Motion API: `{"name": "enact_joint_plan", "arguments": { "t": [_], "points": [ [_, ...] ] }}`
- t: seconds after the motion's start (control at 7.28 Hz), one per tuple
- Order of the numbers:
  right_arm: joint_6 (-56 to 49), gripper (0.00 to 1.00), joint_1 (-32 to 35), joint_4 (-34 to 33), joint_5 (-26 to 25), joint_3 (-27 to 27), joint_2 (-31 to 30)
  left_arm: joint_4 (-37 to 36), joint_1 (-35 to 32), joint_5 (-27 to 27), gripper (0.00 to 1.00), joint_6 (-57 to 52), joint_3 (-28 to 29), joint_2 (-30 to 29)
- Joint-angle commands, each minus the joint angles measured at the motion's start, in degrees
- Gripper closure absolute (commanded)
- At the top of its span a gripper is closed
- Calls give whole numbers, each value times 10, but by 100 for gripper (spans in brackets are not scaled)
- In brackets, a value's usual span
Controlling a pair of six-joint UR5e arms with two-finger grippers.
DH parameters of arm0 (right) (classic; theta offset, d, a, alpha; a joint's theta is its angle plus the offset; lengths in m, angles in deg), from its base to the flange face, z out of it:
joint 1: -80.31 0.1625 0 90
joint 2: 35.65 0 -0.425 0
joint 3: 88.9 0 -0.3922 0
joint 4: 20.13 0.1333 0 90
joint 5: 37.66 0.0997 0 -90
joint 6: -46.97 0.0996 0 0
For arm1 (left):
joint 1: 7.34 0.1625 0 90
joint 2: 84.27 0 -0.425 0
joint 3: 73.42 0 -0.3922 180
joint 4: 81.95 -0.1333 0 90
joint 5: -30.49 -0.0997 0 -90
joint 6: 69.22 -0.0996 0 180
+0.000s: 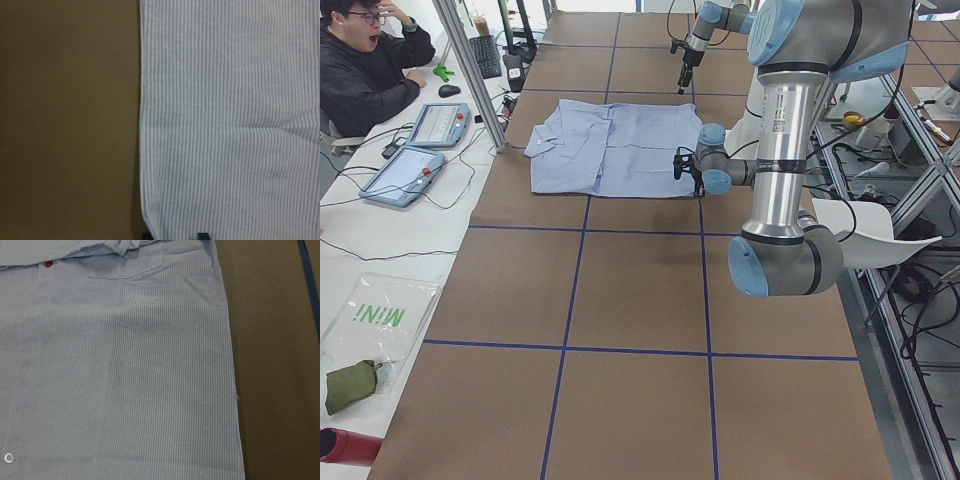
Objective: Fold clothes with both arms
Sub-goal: 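Grasp the hem corners with both grippers, adjusting the right gripper's grip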
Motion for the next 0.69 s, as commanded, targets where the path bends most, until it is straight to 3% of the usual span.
{"name": "enact_joint_plan", "arguments": {
  "t": [0.0,0.27,0.55],
  "points": [
    [1,0,-1,4,-1,-1,-3,0,0,0,100,-1,-4,0],
    [25,0,-15,26,-2,-15,-21,1,0,-1,100,9,-6,-3],
    [40,0,-51,124,-45,-67,-56,2,0,-6,100,16,-7,-9]
  ]
}}
